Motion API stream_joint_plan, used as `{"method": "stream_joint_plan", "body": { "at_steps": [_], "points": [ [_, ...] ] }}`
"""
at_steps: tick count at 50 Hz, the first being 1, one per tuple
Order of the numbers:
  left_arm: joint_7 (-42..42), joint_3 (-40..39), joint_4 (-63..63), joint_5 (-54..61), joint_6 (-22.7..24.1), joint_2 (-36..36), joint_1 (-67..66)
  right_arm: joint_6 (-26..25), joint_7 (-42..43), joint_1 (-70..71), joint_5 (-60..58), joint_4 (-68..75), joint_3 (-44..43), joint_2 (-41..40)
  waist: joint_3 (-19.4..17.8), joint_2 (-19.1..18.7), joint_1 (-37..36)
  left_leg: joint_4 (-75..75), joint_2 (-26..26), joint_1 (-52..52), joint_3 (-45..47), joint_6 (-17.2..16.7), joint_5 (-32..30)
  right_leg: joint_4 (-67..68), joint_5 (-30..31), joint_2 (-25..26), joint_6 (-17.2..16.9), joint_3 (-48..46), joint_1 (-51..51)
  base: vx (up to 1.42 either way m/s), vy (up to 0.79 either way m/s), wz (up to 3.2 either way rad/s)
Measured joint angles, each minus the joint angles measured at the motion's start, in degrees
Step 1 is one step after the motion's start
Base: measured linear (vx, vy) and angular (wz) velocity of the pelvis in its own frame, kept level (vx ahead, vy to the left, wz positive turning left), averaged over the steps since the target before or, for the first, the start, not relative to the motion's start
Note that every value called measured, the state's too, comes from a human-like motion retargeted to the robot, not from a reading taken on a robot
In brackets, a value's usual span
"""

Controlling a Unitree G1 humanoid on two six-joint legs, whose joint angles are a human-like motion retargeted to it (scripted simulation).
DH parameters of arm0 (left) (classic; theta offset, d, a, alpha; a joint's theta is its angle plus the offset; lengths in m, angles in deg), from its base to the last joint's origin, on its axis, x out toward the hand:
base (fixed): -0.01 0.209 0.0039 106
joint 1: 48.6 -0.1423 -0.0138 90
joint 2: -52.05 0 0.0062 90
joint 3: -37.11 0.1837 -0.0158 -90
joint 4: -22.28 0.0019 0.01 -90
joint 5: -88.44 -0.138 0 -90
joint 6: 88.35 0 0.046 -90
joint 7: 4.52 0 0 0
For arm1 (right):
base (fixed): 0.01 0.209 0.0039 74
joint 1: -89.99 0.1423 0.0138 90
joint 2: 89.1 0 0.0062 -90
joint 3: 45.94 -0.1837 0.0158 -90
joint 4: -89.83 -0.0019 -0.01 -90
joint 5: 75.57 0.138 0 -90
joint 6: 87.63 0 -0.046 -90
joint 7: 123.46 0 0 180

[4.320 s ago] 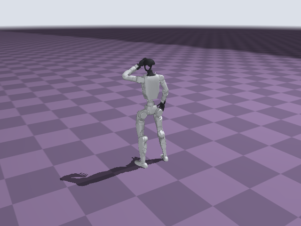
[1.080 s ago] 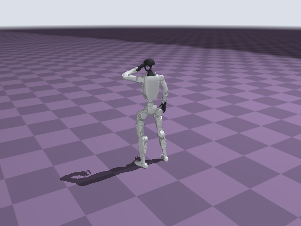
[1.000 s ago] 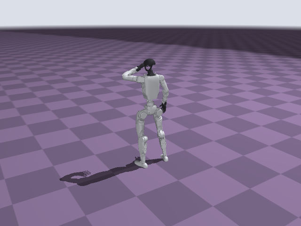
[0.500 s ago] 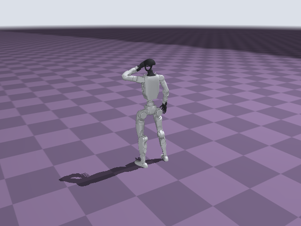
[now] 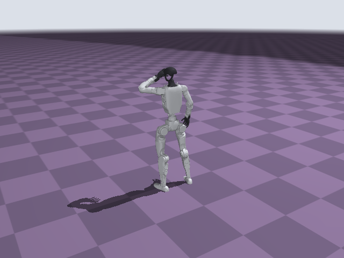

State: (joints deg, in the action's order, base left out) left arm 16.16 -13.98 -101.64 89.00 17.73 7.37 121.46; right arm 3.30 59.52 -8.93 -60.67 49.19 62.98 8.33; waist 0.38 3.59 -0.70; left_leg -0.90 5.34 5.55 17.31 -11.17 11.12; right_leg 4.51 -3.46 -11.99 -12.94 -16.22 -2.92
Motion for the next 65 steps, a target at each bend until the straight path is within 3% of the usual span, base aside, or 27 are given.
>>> {"method": "stream_joint_plan", "body": {
  "at_steps": [3, 11, 15, 21, 26, 30, 33, 37, 43, 49, 53, 58, 62, 65],
  "points": [
    [-0.3, 0.18, 0.42, -1.28, -0.98, -2.18, 1.95, -0.29, -0.23, -1.57, 0.33, -0.7, -0.13, 0.39, 0.09, -0.35, 0.1, 0.05, 0.07, -0.16, -0.65, -0.09, -0.07, -0.07, -0.11, 0.06, 0.01, -0.71, -0.3, 0.01, 0.0, 0.15],
    [-2.8, 13.68, 10.31, -5.5, -2.89, -17.8, 19.68, -1.24, -3.5, -1.58, -0.15, 3.21, 6.62, 0.37, 0.73, 0.47, 1.28, 0.14, -0.24, -1.03, -3.96, -0.26, -0.59, -0.47, -0.64, -0.25, 0.58, -4.03, -1.78, 0.01, 0.0, 0.36],
    [-1.79, 17.44, 12.99, -6.97, -2.54, -20.7, 23.78, -0.73, -3.89, -0.28, -0.87, 3.67, 8.96, 0.74, 0.98, 0.61, 2.25, 0.12, -0.35, -1.18, -4.35, -0.23, -0.68, -0.63, -0.7, -0.34, 0.7, -4.45, -1.97, 0.0, 0.0, 0.05],
    [0.26, 16.43, 6.51, -3.71, -0.7, -9.7, 18.8, 0.09, -1.8, 1.18, -0.3, 0.32, 6.83, 1.56, 1.18, -0.38, 3.39, 0.02, -0.11, -0.65, -2.31, 0.09, -0.29, -0.6, -0.48, -0.1, 0.57, -2.35, -1.16, 0.01, -0.01, -0.28],
    [2.99, 2.73, -1.6, -0.9, 1.61, 3.82, 1.18, 1.0, 0.15, 1.03, -1.78, -3.66, 1.51, 1.03, 0.61, -1.47, 3.57, -0.1, 0.22, 0.36, 0.16, 0.21, 0.33, 0.31, -0.59, 0.14, 0.07, 0.03, -0.19, 0.02, -0.01, -0.43],
    [2.49, -9.61, -3.15, 0.2, 2.1, 6.2, -12.29, 1.07, -0.29, -0.61, -3.09, -5.12, -1.38, 0.09, 0.52, -1.79, 3.18, -0.2, 0.35, 0.92, 1.01, 0.23, 0.67, 0.85, -0.78, 0.22, -0.17, 0.83, 0.01, 0.01, 0.0, -0.12],
    [1.25, -13.03, -2.82, 0.13, 1.39, 4.58, -14.39, 0.42, -0.82, -1.68, -3.39, -4.34, -1.43, 0.65, 0.58, -2.42, 3.37, -0.15, 0.27, 0.97, 0.49, 0.15, 0.61, 0.56, -0.88, 0.18, -0.08, 0.45, -0.49, 0.0, 0.0, 0.08],
    [-0.52, -6.76, 0.05, -1.53, -0.04, 0.12, -5.66, -0.4, -1.97, -2.34, -2.84, -1.28, 1.18, 2.13, 0.77, -3.01, 3.66, -0.08, 0.09, 0.8, -1.02, 0.04, 0.38, 0.31, -1.07, -0.02, 0.15, -1.05, -1.41, 0.0, 0.01, 0.33],
    [-2.35, 13.93, 9.85, -3.99, -0.33, -10.08, 16.23, -0.25, -3.94, -1.63, -2.01, 3.36, 6.66, 2.78, 0.88, -1.86, 2.94, -0.1, -0.32, 0.26, -2.74, 0.03, -0.04, -0.01, -1.13, -0.43, 0.32, -2.78, -2.17, -0.01, 0.01, 0.21],
    [-0.86, 25.74, 10.82, -1.95, 1.49, -7.9, 25.23, 0.94, -2.03, -0.03, -0.89, 2.28, 7.81, 3.79, 0.78, -1.56, 2.6, 0.0, -0.41, 0.2, -1.65, 0.33, -0.12, -0.28, -0.7, -0.44, 0.07, -1.68, -1.43, -0.01, 0.0, -0.14],
    [0.08, 25.88, 5.45, 1.98, 3.33, 1.53, 22.27, 1.56, -0.9, 0.34, -0.8, -1.54, 4.83, 4.18, 0.27, -1.75, 2.63, 0.03, -0.26, 0.53, -0.07, 0.47, 0.06, -0.21, -0.34, -0.23, -0.27, -0.09, -0.65, -0.01, -0.01, -0.35],
    [1.33, 18.23, -0.56, 5.16, 4.75, 11.09, 12.32, 1.96, -0.78, -1.35, -1.76, -7.04, 0.23, 4.29, -0.51, -1.99, 2.83, 0.02, -0.1, 0.83, 0.9, 0.35, 0.23, -0.01, -0.11, -0.05, -0.73, 0.81, -0.23, 0.0, 0.0, -0.11],
    [-0.03, 14.87, -1.05, 4.88, 3.88, 10.12, 9.78, 1.39, -1.46, -3.24, -2.05, -7.84, -0.42, 5.3, -0.55, -2.71, 3.01, 0.03, -0.14, 0.75, 0.17, 0.21, 0.16, 0.03, -0.23, -0.15, -0.74, 0.03, -0.63, 0.0, 0.0, 0.12],
    [-1.81, 17.86, 1.58, 3.74, 2.56, 4.75, 14.46, 0.59, -2.11, -3.83, -1.83, -5.46, 1.38, 6.01, -0.31, -3.03, 3.08, 0.04, -0.29, 0.5, -0.99, 0.14, -0.02, -0.04, -0.44, -0.35, -0.55, -1.13, -1.19, -0.01, 0.01, 0.34]
  ]
}}
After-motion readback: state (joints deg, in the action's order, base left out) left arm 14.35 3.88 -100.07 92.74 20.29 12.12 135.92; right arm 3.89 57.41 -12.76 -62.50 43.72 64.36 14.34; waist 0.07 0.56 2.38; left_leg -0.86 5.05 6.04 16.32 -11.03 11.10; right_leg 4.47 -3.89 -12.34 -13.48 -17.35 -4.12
